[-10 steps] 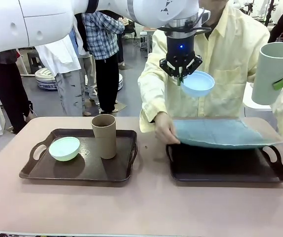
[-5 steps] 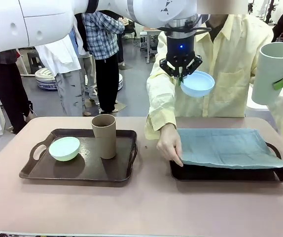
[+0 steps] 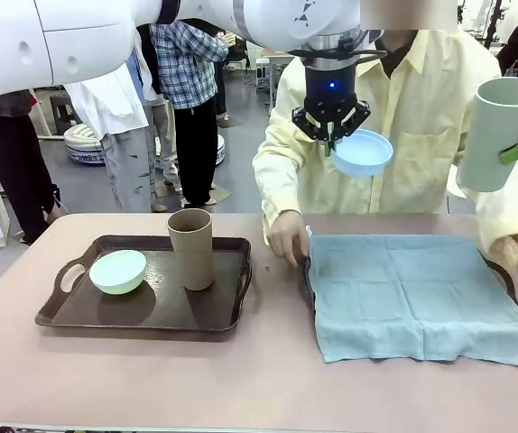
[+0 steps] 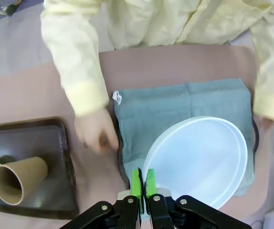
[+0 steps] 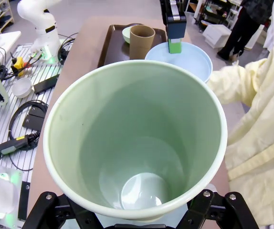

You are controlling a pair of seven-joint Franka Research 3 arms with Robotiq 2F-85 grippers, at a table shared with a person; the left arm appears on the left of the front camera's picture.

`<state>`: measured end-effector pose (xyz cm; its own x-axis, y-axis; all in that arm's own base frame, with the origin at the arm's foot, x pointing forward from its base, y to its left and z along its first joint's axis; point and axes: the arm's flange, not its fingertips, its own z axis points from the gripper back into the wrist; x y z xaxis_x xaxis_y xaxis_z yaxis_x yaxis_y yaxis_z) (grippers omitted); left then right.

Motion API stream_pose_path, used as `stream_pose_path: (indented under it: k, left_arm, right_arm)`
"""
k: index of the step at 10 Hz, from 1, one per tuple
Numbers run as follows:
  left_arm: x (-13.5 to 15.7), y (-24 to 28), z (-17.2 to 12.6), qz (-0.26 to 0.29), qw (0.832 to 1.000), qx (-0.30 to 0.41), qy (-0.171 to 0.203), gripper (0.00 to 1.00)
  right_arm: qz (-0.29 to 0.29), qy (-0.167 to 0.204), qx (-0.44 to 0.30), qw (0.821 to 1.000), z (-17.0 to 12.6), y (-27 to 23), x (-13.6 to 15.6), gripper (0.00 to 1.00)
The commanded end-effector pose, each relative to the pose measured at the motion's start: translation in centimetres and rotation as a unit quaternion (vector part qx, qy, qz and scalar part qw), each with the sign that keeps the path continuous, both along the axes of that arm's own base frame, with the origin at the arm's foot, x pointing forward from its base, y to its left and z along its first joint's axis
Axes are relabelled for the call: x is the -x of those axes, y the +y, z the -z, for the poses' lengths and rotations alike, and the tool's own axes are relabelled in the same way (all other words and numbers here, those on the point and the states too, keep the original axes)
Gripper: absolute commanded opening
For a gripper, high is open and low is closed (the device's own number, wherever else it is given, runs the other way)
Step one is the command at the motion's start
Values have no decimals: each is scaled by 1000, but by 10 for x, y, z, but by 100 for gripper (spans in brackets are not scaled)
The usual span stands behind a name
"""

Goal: Set up a tray with a mat and arrange the tableware.
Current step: Place the Picnic Bowl and Reusable plastic cup back onto the Handle tray in front of the human's position.

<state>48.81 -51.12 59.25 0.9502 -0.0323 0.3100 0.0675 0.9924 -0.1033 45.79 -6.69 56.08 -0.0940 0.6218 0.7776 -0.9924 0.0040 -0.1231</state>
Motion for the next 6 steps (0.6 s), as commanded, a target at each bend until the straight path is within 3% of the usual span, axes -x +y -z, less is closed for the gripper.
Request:
stream_pose_path:
  k: [1,6]
  left_arm:
    - [-3,-1,-4,2,1000,4,-3,0]
    - [-3,-1,-4,2,1000,4,-3,0]
  right_arm:
    - [0,-2,2,1000,-1,2,1,30]
    - [0,-2,2,1000,-1,2,1,30]
